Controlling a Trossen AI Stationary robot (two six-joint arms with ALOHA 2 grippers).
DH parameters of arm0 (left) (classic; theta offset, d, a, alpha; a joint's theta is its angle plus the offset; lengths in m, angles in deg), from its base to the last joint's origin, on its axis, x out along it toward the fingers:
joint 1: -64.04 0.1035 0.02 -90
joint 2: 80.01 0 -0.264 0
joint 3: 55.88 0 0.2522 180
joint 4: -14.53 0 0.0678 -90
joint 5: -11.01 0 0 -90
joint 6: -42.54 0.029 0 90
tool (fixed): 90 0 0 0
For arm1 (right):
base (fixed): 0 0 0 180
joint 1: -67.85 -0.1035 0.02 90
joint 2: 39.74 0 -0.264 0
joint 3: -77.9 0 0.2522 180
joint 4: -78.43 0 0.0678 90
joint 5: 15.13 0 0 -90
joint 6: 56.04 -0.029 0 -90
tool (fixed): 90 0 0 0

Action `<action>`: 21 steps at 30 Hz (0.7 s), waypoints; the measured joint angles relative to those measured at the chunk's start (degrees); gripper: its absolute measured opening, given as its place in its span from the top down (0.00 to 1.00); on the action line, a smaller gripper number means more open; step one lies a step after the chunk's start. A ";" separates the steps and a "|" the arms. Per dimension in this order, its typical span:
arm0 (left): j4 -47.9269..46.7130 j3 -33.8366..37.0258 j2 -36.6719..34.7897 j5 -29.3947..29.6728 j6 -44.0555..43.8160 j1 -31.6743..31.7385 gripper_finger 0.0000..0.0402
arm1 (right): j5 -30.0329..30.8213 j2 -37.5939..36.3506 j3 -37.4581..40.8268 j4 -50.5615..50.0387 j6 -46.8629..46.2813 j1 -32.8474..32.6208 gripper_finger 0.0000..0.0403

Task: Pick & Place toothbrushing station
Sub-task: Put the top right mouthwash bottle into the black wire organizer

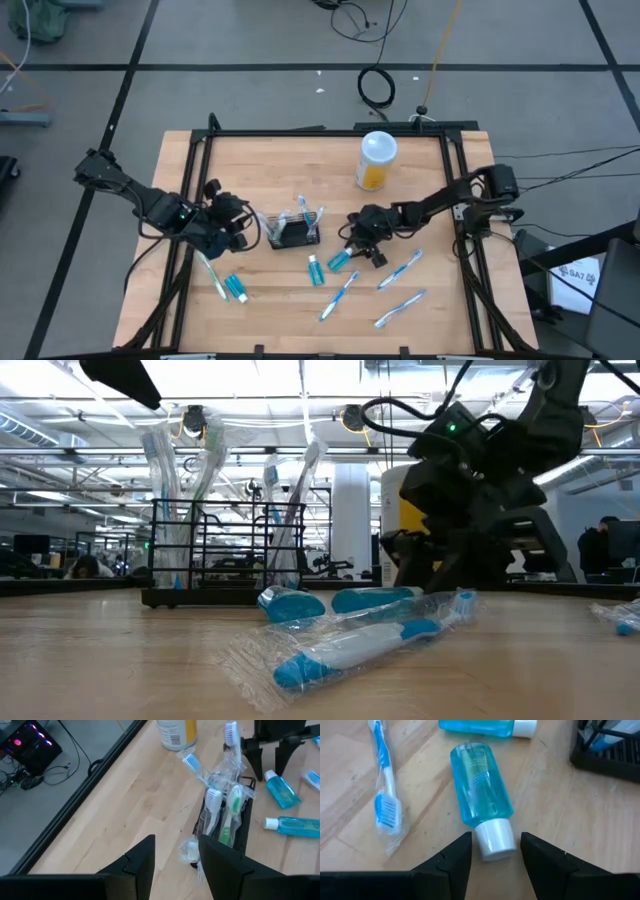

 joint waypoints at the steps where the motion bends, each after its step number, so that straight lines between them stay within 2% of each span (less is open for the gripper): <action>1: 0.07 0.00 0.00 0.02 -0.22 0.20 0.60 | -0.96 0.78 0.00 0.38 0.59 0.32 0.59; 9: 0.34 0.00 0.00 -0.03 -0.48 1.70 0.60 | -2.73 1.72 0.00 2.69 0.88 0.59 0.59; 18: 0.33 0.00 0.00 -0.58 -0.03 1.93 0.60 | -2.38 1.53 0.00 3.05 -1.91 0.54 0.78; 21: 0.32 0.00 0.00 -1.11 1.01 1.93 0.60 | -1.92 1.53 0.03 3.66 -1.88 0.53 0.78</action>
